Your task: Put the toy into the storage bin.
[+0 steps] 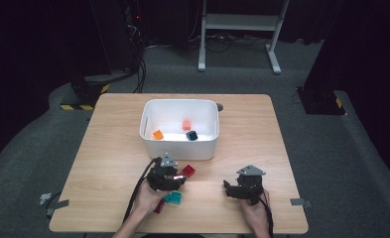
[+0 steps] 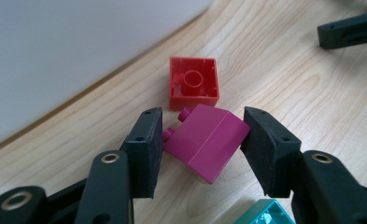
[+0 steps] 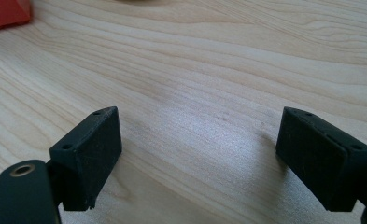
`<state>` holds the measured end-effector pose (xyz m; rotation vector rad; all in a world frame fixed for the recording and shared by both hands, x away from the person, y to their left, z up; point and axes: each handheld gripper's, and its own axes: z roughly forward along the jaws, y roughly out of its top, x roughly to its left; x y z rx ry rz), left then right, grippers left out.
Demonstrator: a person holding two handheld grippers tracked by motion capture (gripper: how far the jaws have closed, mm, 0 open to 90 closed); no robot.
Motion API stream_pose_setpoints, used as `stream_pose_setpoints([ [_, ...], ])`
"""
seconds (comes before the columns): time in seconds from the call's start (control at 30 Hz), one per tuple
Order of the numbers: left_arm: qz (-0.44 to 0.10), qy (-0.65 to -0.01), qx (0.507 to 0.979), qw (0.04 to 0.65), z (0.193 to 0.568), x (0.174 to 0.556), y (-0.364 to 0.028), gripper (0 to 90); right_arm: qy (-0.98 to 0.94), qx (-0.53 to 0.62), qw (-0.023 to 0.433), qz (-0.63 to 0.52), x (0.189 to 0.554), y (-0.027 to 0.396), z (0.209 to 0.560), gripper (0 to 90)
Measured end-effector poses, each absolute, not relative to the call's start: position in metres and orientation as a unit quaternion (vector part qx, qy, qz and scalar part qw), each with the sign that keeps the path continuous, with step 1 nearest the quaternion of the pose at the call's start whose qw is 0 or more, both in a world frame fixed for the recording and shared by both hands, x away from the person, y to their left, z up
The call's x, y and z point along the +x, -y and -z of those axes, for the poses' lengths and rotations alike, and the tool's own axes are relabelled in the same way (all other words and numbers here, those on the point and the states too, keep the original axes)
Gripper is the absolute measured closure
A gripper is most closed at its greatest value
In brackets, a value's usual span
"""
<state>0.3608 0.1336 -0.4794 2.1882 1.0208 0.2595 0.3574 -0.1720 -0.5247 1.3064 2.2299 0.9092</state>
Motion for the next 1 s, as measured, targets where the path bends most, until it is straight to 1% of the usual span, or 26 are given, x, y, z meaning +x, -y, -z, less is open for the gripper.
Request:
stream_pose_setpoints([
  [0.67, -0.109, -0.401, 0.827, 0.378, 0.445, 0.358, -0.157, 49.1, -0.798, 0.467, 0.199, -0.325, 0.357, 0.172, 0.525, 13.9],
  [1.0, -0.119, -0.394, 0.824, 0.39, 0.418, 0.362, -0.163, 49.1, -0.798, 0.467, 0.199, -0.325, 0.357, 0.172, 0.525, 13.9],
])
